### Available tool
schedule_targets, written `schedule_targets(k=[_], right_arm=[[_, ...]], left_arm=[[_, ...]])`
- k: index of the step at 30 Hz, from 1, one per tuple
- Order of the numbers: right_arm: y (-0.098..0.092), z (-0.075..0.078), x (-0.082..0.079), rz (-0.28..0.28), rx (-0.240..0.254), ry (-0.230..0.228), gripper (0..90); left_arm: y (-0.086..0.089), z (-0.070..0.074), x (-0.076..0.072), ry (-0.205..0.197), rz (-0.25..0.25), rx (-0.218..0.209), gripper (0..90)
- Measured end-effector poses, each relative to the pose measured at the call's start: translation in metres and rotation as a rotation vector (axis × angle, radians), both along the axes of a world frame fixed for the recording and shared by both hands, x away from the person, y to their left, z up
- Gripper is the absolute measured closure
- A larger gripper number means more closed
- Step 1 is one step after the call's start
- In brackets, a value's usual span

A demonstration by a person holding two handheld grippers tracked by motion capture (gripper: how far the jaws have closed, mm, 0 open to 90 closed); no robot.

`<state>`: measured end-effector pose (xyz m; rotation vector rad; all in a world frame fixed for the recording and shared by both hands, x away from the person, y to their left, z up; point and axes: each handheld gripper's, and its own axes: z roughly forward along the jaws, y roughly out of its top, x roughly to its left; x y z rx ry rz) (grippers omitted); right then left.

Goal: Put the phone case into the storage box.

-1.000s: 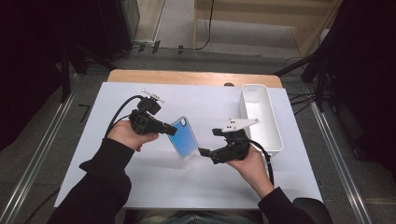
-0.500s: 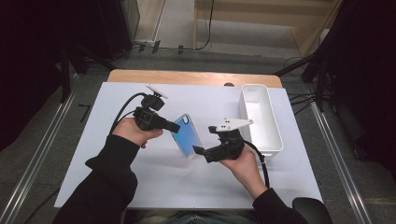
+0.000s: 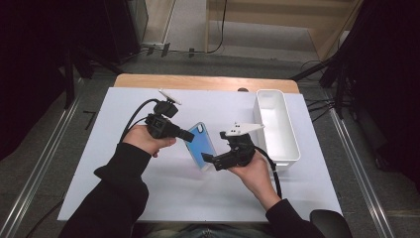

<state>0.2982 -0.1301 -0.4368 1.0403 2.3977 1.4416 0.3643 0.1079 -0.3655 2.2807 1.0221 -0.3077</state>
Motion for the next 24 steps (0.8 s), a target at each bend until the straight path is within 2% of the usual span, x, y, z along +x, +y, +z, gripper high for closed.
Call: schedule_targets(k=[24], right_arm=[[0.028, 0.006, 0.013, -0.025, -0.027, -0.009, 0.0]], left_arm=[[-0.002, 0.0, -0.002, 0.005, 0.002, -0.013, 79.7]])
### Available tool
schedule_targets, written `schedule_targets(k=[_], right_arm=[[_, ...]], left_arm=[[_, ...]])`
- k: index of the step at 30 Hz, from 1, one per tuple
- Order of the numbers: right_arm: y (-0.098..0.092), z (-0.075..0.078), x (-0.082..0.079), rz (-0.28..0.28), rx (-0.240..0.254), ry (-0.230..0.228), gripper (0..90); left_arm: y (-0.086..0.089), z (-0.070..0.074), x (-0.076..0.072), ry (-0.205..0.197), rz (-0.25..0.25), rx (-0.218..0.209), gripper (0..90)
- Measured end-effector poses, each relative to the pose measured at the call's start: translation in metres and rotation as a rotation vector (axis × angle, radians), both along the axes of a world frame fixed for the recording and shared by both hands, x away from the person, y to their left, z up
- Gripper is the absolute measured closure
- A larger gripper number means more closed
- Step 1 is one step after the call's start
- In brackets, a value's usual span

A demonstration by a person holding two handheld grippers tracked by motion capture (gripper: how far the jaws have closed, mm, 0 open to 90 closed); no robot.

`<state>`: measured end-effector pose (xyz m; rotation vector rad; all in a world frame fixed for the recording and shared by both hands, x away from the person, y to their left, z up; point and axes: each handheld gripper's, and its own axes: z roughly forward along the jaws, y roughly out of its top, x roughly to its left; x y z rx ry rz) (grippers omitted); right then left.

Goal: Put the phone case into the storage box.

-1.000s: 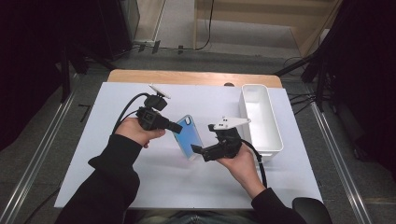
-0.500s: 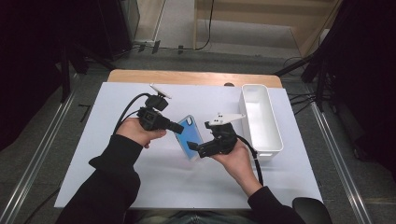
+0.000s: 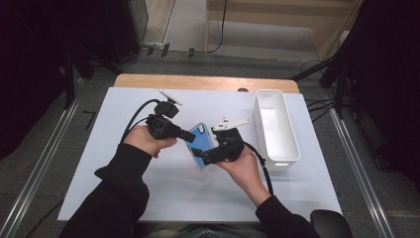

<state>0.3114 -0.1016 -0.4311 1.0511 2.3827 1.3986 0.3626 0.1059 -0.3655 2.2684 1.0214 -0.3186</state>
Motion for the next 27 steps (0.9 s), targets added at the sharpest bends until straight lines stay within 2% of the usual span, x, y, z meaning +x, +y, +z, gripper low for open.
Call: schedule_targets(k=[5, 9, 14, 23, 25, 27], right_arm=[[0.007, 0.002, 0.002, 0.001, -0.016, -0.002, 0.0], [0.012, 0.001, 0.002, -0.001, -0.018, 0.013, 0.0], [0.016, -0.001, 0.004, -0.01, -0.036, 0.016, 0.0], [0.021, 0.0, 0.006, -0.019, -0.031, 0.018, 0.0], [0.021, 0.0, 0.005, -0.027, -0.03, 0.008, 9.6], [0.021, 0.001, 0.005, -0.034, -0.031, -0.006, 11.1]], left_arm=[[0.0, 0.0, 0.0, 0.006, 0.0, -0.003, 79.6], [0.0, 0.0, 0.0, 0.008, 0.001, -0.004, 79.6], [0.0, -0.001, 0.0, 0.018, 0.017, -0.011, 79.6], [0.0, -0.002, 0.001, 0.033, 0.028, -0.022, 79.6], [0.0, -0.002, 0.001, 0.034, 0.029, -0.022, 79.6], [0.0, -0.002, 0.001, 0.037, 0.033, -0.025, 79.6]])
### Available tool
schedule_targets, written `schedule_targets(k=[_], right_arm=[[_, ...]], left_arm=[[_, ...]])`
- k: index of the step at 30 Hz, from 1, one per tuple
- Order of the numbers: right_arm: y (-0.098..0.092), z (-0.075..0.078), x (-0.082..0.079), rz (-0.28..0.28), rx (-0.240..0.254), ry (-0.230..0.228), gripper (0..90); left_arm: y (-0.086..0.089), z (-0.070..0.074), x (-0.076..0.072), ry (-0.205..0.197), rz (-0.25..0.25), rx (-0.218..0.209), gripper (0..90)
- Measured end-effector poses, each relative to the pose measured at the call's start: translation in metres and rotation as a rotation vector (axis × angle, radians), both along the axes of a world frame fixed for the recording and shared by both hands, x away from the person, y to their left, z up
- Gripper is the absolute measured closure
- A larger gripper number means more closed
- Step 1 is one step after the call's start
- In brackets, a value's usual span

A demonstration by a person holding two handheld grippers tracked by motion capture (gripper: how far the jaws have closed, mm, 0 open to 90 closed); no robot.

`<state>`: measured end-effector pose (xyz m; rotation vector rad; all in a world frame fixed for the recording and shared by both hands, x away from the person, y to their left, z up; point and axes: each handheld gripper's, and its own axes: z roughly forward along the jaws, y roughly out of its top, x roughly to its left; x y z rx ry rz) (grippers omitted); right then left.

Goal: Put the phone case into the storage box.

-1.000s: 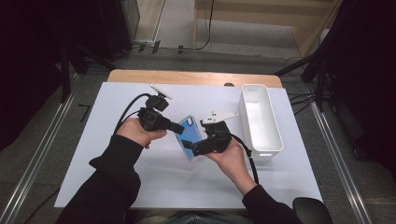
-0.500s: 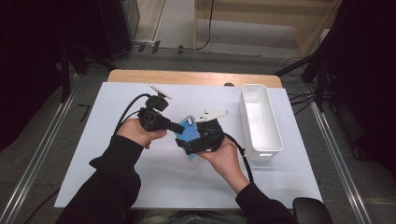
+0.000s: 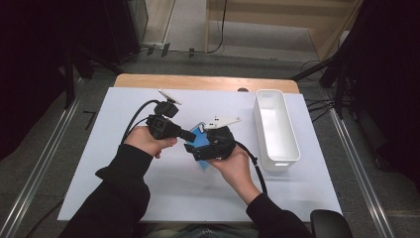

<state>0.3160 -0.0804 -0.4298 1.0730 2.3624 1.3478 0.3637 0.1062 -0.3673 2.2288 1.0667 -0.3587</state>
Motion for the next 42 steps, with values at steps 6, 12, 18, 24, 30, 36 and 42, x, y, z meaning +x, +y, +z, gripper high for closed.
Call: schedule_targets(k=[6, 12, 18, 24, 30, 36, 42], right_arm=[[0.0, 0.0, 0.0, 0.008, -0.007, -0.002, 14.4], [0.0, 0.002, 0.0, 0.011, -0.018, 0.007, 15.3], [0.0, 0.005, 0.0, 0.02, -0.025, 0.018, 15.6], [-0.003, 0.005, 0.001, 0.026, -0.021, 0.029, 15.6], [-0.007, 0.007, 0.002, 0.035, -0.006, 0.04, 15.6], [-0.012, 0.009, 0.002, 0.053, 0.007, 0.061, 15.7], [-0.016, 0.011, 0.002, 0.075, 0.012, 0.076, 15.6]], left_arm=[[0.0, -0.001, 0.0, 0.005, 0.006, -0.001, 79.5], [0.001, -0.001, 0.0, 0.005, 0.002, -0.007, 79.4], [0.003, 0.002, 0.001, -0.006, 0.009, -0.026, 73.8], [0.008, 0.007, 0.001, -0.025, 0.013, -0.055, 63.9], [0.015, 0.012, 0.002, -0.03, 0.025, -0.088, 53.4], [0.023, 0.016, 0.003, -0.061, 0.025, -0.101, 46.2], [0.03, 0.02, 0.003, -0.097, 0.029, -0.119, 40.4]])
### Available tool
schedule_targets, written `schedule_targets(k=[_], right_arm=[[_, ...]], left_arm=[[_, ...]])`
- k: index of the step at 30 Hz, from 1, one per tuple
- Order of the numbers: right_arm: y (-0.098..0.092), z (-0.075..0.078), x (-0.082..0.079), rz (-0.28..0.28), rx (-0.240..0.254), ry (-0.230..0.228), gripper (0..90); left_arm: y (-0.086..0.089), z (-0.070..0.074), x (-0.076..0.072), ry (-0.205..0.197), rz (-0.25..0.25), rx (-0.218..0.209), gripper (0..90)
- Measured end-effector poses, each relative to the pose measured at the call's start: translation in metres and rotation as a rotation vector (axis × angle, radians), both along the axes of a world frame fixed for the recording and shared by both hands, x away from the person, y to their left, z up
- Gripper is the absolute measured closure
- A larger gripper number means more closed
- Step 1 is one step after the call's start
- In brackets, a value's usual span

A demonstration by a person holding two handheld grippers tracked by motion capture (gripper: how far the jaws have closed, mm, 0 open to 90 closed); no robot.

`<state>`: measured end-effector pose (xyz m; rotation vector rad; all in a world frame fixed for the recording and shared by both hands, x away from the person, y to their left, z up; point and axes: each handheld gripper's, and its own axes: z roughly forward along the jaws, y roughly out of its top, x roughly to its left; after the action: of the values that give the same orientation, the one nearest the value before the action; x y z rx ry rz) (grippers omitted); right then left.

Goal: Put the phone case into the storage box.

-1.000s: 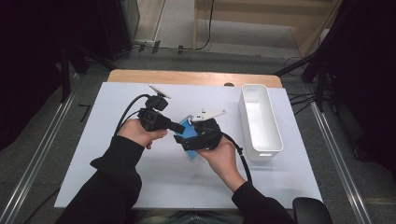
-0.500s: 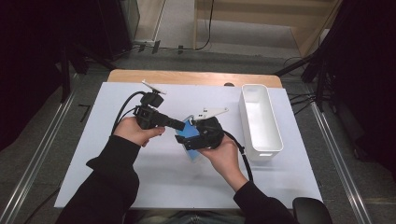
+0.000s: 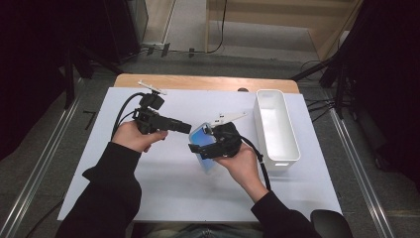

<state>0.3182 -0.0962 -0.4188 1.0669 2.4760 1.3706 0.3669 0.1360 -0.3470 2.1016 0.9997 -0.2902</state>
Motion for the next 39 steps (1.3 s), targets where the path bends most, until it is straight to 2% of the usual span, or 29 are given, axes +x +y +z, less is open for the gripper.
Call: schedule_targets(k=[3, 15, 20, 28, 35, 37, 39], right_arm=[[-0.001, 0.001, 0.0, 0.017, 0.003, 0.007, 15.6], [-0.009, 0.008, -0.002, 0.095, 0.016, 0.042, 15.6], [-0.013, 0.012, -0.002, 0.127, 0.042, 0.057, 15.6], [-0.023, 0.016, -0.001, 0.162, 0.049, 0.052, 15.6], [-0.029, 0.019, 0.0, 0.199, 0.065, 0.049, 15.7], [-0.031, 0.019, 0.0, 0.205, 0.068, 0.052, 15.6], [-0.033, 0.02, 0.0, 0.208, 0.067, 0.052, 15.6]], left_arm=[[0.003, 0.001, 0.0, -0.022, -0.003, -0.001, 39.9], [0.015, -0.003, -0.001, -0.084, -0.02, 0.044, 37.6], [0.019, -0.007, -0.003, -0.101, -0.024, 0.05, 37.6], [0.026, -0.012, -0.006, -0.133, -0.046, 0.051, 37.5], [0.029, -0.016, -0.01, -0.184, -0.085, 0.05, 37.5], [0.028, -0.018, -0.011, -0.197, -0.096, 0.051, 33.1], [0.028, -0.02, -0.012, -0.204, -0.112, 0.055, 32.8]])
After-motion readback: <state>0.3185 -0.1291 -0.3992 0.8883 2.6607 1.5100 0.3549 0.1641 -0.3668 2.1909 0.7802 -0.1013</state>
